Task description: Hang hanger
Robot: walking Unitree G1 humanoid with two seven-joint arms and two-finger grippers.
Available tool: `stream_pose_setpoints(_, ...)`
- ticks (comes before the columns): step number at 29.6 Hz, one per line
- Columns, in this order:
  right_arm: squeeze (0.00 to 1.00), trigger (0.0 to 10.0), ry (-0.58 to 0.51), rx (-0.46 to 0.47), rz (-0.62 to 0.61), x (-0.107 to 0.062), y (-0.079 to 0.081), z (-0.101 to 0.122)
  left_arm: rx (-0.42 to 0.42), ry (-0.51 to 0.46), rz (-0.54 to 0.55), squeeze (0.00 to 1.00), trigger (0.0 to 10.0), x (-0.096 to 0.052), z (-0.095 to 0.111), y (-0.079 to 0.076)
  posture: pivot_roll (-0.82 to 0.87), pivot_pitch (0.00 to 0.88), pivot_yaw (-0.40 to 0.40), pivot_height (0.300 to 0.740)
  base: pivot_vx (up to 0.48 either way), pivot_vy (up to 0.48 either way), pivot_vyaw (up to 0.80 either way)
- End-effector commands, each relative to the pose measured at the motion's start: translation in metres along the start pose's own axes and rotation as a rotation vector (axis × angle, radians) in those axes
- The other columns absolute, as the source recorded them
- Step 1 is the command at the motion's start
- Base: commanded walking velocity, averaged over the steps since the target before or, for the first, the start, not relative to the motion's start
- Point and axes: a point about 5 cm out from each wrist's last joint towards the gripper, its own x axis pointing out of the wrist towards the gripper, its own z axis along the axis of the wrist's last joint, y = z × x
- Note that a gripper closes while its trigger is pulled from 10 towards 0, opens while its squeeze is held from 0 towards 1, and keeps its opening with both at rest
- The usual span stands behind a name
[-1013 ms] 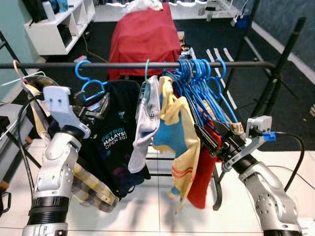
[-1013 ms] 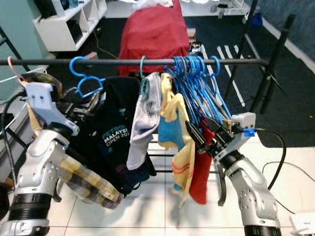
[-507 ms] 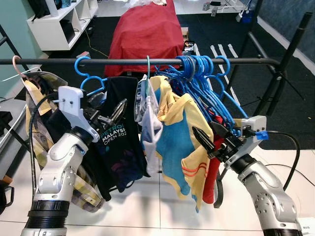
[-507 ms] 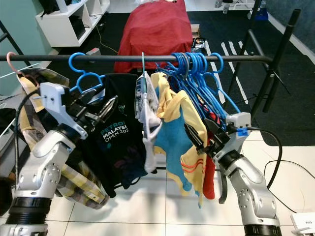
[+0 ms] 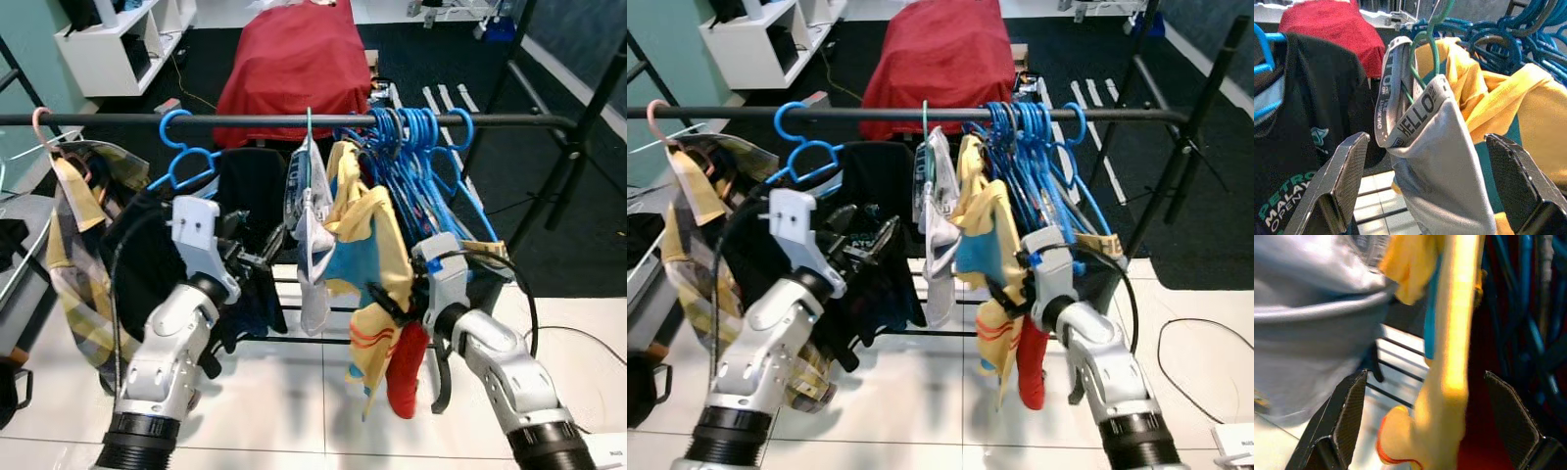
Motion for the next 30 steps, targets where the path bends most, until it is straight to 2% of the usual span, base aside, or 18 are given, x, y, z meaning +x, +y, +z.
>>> stream_pose_setpoints(1,0.0,10.0,0.005,-0.027,-0.029,0.002,-0.005,0.001,-0.011,0.05,0.014,0.0,10.0,-0.005,-0.013,-0.002,-0.12,0.162,0.056,0.74,0.0,0.0,0.0)
stream_pose_setpoints(4,0.0,10.0,0.007,-0.041,-0.083,0.005,-0.015,0.006,-0.033,0.07,0.022,0.0,10.0,-0.007,-0.02,-0.002,-0.11,0.16,0.054,0.74,0.0,0.0,0.0)
stream_pose_setpoints(5,0.0,3.8,0.006,-0.057,-0.111,0.007,-0.021,0.009,-0.049,0.072,0.028,0.0,10.0,-0.007,-0.02,-0.001,-0.11,0.16,0.054,0.74,0.0,0.0,0.0)
stream_pose_setpoints(6,0.0,3.8,0.006,-0.057,-0.111,0.007,-0.021,0.009,-0.049,0.072,0.028,0.0,10.0,-0.007,-0.02,-0.001,-0.11,0.16,0.054,0.74,0.0,0.0,0.0)
stream_pose_setpoints(7,0.0,1.8,0.006,-0.071,-0.137,0.008,-0.025,0.011,-0.058,0.073,0.032,0.0,10.0,-0.006,-0.021,0.0,-0.11,0.157,0.053,0.74,0.0,0.0,0.0)
stream_pose_setpoints(9,0.0,1.8,0.006,-0.071,-0.137,0.008,-0.025,0.011,-0.058,0.073,0.032,0.0,10.0,-0.006,-0.021,0.0,-0.11,0.157,0.053,0.74,0.0,0.0,0.0)
stream_pose_setpoints(10,0.0,0.0,-0.011,-0.08,-0.152,0.009,-0.03,0.016,-0.062,0.075,0.031,0.0,10.0,-0.006,-0.021,0.0,-0.11,0.156,0.053,0.74,0.0,0.0,0.0)
stream_pose_setpoints(22,0.0,0.0,-0.088,-0.119,-0.171,0.007,-0.039,0.037,-0.059,0.088,0.017,0.0,10.0,-0.007,-0.024,-0.003,-0.11,0.151,0.054,0.74,0.0,0.0,0.0)
stream_pose_setpoints(30,0.0,0.0,-0.096,-0.136,-0.173,0.007,-0.041,0.042,-0.059,0.091,0.015,0.0,10.0,-0.006,-0.024,-0.004,-0.11,0.154,0.052,0.74,0.0,0.0,0.0)
